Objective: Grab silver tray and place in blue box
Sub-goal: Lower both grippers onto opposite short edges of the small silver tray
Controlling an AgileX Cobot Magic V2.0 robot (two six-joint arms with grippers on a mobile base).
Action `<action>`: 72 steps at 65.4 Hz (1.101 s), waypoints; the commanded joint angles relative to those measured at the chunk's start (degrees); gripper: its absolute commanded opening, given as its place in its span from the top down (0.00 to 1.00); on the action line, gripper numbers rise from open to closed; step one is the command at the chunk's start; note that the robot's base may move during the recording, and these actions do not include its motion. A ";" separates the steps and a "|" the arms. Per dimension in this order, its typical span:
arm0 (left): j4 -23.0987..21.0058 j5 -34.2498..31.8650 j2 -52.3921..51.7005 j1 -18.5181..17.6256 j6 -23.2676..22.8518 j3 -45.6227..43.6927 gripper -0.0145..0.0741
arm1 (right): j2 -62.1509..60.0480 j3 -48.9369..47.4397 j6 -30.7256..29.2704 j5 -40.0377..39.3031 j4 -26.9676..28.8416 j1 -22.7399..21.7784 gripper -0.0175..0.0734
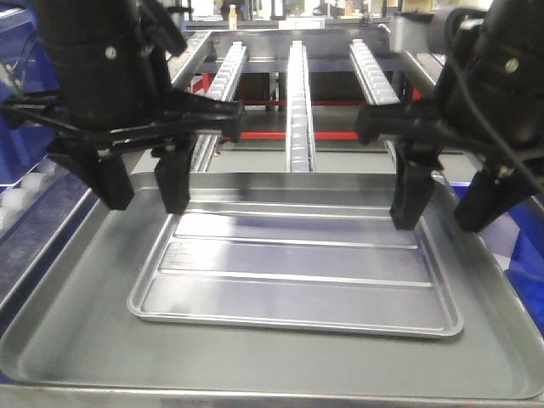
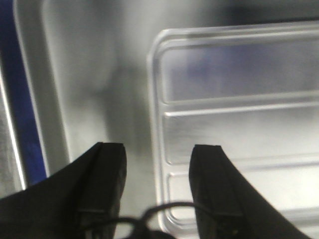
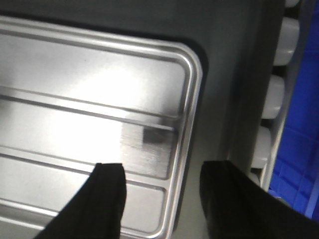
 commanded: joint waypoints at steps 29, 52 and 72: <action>0.19 -4.30 2.36 0.17 -0.85 -1.77 0.58 | 4.45 -1.85 0.16 -4.87 -0.85 -0.24 0.34; 0.19 -5.40 4.50 0.17 -0.85 -1.77 0.58 | 7.18 -1.85 0.11 -6.02 -1.43 -0.24 0.34; -0.09 -5.29 6.57 0.17 -0.85 -1.77 0.60 | 7.18 -1.85 0.11 -6.22 -2.19 -0.24 0.37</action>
